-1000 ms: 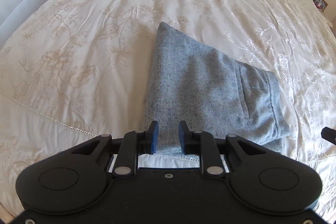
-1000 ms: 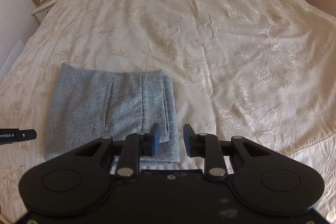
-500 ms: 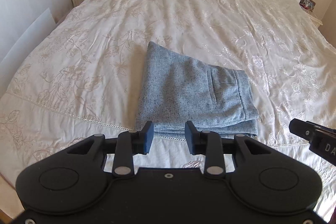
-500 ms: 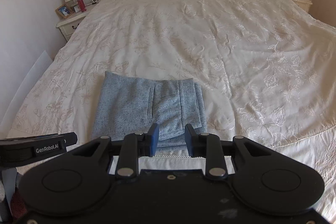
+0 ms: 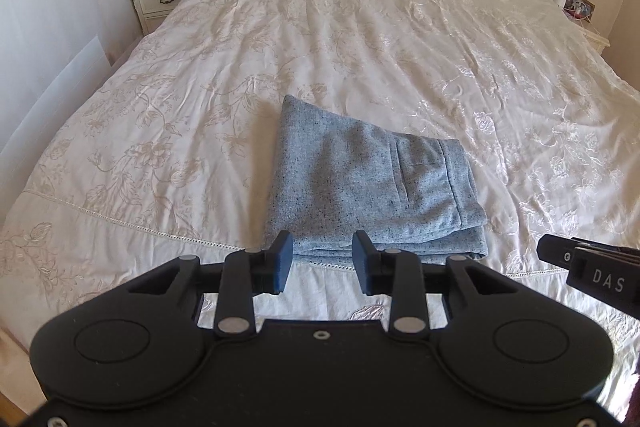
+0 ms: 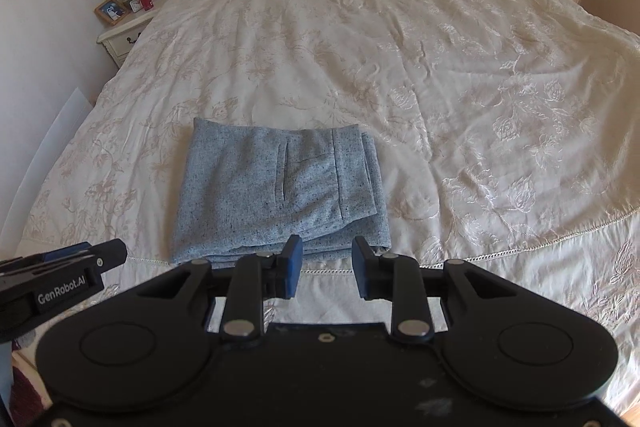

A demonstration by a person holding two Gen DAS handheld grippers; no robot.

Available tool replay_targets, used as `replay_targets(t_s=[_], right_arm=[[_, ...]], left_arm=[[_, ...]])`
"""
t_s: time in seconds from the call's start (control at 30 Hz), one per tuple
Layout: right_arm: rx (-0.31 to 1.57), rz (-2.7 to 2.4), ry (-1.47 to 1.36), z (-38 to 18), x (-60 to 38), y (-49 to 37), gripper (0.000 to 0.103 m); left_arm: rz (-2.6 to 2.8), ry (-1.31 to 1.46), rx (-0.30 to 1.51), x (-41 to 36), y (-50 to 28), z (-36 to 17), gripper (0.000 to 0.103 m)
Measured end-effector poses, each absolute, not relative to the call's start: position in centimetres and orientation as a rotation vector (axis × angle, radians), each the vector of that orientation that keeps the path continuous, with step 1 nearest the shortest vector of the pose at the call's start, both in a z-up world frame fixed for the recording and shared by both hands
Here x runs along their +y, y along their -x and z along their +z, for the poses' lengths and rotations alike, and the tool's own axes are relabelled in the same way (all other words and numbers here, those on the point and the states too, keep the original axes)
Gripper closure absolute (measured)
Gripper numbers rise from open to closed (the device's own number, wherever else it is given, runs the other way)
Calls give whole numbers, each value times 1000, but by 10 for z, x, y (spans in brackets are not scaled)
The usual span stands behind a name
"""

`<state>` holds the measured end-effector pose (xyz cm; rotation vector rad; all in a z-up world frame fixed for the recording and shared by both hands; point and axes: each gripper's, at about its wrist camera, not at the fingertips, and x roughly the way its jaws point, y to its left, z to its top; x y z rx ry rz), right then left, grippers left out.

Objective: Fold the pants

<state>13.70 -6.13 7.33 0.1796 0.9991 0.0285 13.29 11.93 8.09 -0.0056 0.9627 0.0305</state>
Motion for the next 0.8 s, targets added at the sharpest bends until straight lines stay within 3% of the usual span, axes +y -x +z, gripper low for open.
replay_targets(t_s=[0.8], right_arm=[[1001,14,-172,72,-59,-130,73]], left_arm=[[13,-31,986,110,-125,75,60]])
